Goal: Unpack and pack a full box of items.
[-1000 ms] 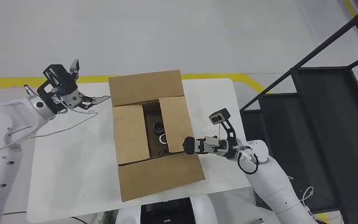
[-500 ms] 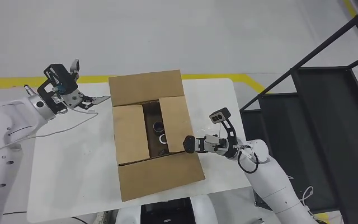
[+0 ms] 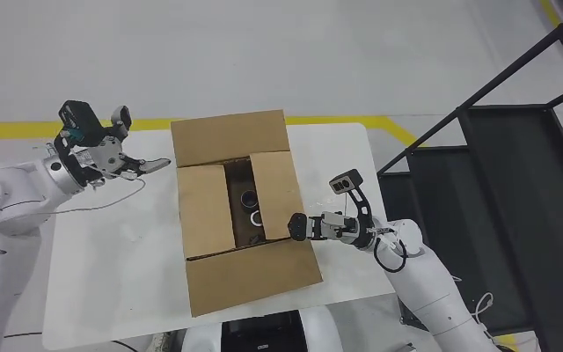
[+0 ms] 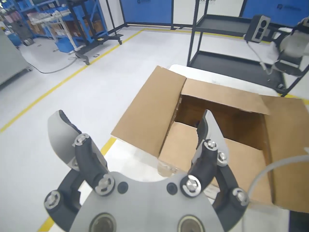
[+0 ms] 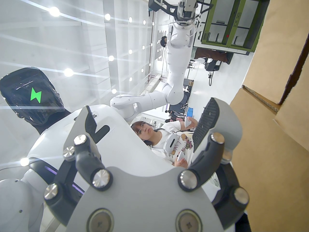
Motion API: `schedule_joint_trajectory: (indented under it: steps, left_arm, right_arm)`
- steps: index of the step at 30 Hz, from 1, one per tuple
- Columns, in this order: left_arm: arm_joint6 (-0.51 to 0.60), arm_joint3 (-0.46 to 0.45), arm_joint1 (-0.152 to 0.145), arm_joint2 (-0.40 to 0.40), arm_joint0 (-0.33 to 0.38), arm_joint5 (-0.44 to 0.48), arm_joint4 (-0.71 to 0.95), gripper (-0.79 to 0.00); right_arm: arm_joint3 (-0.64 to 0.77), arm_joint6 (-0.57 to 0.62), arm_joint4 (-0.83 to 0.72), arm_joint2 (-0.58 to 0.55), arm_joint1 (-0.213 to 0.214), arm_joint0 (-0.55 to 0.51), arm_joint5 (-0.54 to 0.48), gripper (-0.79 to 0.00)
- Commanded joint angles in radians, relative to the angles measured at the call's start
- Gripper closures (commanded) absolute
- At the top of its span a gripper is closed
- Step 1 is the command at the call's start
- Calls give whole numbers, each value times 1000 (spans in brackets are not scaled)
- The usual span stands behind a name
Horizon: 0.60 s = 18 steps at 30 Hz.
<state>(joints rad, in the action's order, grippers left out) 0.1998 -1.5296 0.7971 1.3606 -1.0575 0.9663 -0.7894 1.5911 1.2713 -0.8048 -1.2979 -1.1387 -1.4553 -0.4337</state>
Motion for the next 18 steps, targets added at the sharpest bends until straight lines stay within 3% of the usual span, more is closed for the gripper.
schedule_joint_trajectory:
  steps: [1,4,7,13,16,18]
  left_arm:
    - [103,42,-5,-14,18,33,140,-785]
    - [266,102,-15,-48,40,45,343,-785]
    - [441,144,-27,-78,68,-3,583,-785]
    - [816,178,-45,-130,120,-199,1046,-785]
    - [929,186,-46,-147,142,-275,1173,-785]
    - [929,186,-46,-147,142,-275,1173,-785]
  right_arm:
    - [0,0,0,0,0,0,0,-785]
    - [0,0,0,0,0,0,0,-785]
    - [0,0,0,0,0,0,0,-785]
    - [0,0,0,0,0,0,0,-785]
    - [0,0,0,0,0,0,0,-785]
    - [0,0,0,0,0,0,0,-785]
